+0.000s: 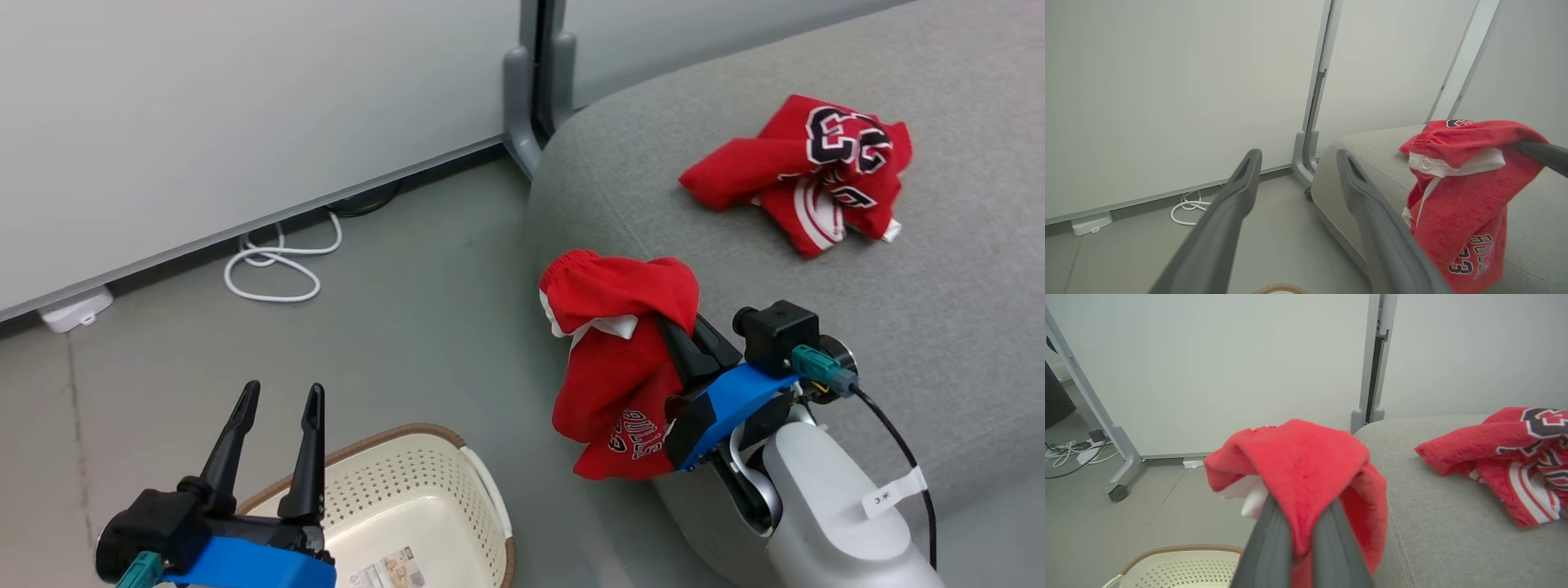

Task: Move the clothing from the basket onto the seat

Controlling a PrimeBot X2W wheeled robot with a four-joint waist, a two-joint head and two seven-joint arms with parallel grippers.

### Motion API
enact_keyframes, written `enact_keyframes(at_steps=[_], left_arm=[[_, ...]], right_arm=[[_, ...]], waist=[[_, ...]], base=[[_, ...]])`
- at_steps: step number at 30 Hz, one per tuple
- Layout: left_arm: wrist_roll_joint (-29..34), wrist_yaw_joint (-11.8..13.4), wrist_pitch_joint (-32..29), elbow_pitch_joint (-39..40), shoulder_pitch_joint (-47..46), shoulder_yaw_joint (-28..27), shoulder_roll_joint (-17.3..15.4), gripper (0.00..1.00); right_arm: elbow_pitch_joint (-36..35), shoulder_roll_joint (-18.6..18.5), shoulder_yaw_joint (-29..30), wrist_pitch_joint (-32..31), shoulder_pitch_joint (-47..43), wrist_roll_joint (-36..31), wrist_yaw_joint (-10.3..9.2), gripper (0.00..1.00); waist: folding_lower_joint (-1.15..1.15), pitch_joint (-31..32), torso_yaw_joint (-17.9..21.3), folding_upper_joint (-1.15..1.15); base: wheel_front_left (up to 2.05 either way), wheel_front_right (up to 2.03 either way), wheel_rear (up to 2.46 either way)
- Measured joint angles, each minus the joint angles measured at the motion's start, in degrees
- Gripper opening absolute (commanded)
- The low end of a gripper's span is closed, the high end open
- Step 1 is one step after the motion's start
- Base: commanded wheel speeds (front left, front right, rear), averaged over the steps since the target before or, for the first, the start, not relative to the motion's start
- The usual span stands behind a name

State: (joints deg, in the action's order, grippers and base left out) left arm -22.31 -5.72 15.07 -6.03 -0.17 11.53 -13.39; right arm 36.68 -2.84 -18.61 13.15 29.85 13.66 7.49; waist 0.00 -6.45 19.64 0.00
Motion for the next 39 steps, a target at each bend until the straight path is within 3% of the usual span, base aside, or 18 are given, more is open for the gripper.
enact_keyframes(at_steps=[6, 14, 30, 35, 39], left_arm=[[2.29, -0.83, 0.0, 0.13, 0.7, -3.16, 1.16, 1.0], [3.59, -1.4, -0.01, -0.23, 0.32, -3.18, 1.45, 1.0], [2.79, -1.49, 0.0, -1.46, -2.02, -0.69, -0.67, 1.0], [2.91, -1.49, 0.0, -0.65, -2.01, -1.72, -1.09, 1.0], [3.19, -1.49, 0.0, 0.65, -2.64, -2.25, -1.64, 1.0]], right_arm=[[-1.87, -0.04, 0.58, -0.49, -1.21, 0.15, 0.0, 0.0], [-2.82, -0.07, 2.91, -0.45, -2.64, 1.1, -0.01, 0.0], [-3.67, -0.04, 4.46, 0.2, -3.31, 1.11, 0.0, 0.0], [-4.54, -0.01, 4.99, -0.55, 0.86, -0.96, 0.0, 0.0], [-5.54, -0.03, 9.12, -1.86, 5.6, -2.72, 0.0, 0.0]], waist=[[0.0, -0.92, 5.46, 0.0], [0.0, -2.47, 11.21, 0.0], [0.0, -5.16, 12.03, 0.0], [0.0, -6.68, 12.0, 0.0], [0.0, -9.2, 11.16, 0.0]], base=[[0.0, 0.0, 0.0], [0.0, 0.0, 0.0], [0.0, 0.0, 0.0], [0.0, 0.0, 0.0], [0.0, 0.0, 0.0]])
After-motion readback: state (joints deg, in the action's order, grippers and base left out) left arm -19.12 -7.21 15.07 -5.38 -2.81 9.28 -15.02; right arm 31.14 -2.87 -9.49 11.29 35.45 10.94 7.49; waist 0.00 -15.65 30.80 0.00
